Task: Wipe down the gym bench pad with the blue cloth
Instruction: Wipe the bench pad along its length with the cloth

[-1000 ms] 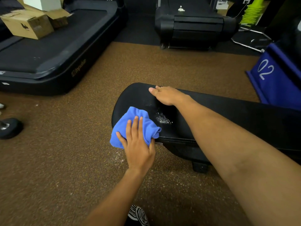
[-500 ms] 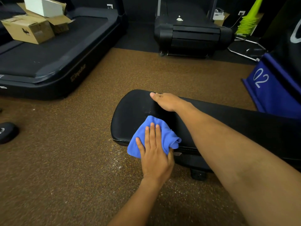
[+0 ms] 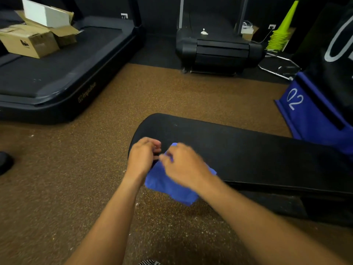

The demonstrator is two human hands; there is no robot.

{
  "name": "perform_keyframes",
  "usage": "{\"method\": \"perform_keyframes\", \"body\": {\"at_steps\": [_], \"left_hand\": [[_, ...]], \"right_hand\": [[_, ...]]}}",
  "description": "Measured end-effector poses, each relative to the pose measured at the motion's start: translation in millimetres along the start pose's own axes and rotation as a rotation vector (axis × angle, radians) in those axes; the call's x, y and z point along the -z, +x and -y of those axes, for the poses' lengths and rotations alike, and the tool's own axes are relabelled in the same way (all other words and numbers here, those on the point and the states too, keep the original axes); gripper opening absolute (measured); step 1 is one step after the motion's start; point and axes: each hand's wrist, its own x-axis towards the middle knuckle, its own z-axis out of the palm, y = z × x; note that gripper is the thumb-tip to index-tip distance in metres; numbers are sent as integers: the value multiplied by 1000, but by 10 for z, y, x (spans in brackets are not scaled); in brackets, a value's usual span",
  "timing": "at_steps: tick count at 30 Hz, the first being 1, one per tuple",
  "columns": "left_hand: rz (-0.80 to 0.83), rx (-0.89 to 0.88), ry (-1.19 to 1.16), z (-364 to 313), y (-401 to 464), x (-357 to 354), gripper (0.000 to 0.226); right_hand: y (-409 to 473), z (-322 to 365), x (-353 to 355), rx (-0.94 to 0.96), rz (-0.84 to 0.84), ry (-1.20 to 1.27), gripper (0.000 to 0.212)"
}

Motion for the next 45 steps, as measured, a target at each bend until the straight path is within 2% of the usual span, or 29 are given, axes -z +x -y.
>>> {"method": "perform_keyframes", "body": {"at_steps": [2,4,6,10,16,24,27,31,39,45], "left_hand": [[-84,-69,49,-26,146,47,23],[-114,-190,207,-68,251,67,21],[-68,-303,336,-98,354,80,25],[34,-381,401,-42,479,86,31],[7,-410,335,84,445,124,33],[38,-481,350,111,430,129,34],[44,-490,339,126,439,132,34],[40,-496,311,158,475,134,38],[-13,-425,371,157,453,116,39],[-8,-398,384,125,430,141,46]], "right_hand": [[-206,30,-293,-23,81,-129,65],[-280,-19,-524,15,94,-232,91],[-297,-105,-638,54,82,-271,99],[-306,-263,-721,102,13,-302,96],[-258,-328,-753,143,-54,-314,85],[55,-423,-583,132,35,-259,69],[186,-440,-517,127,86,-250,75],[274,-448,-488,132,113,-266,98],[567,-517,-430,138,129,-229,58],[867,-500,-309,104,147,-201,59]]}}
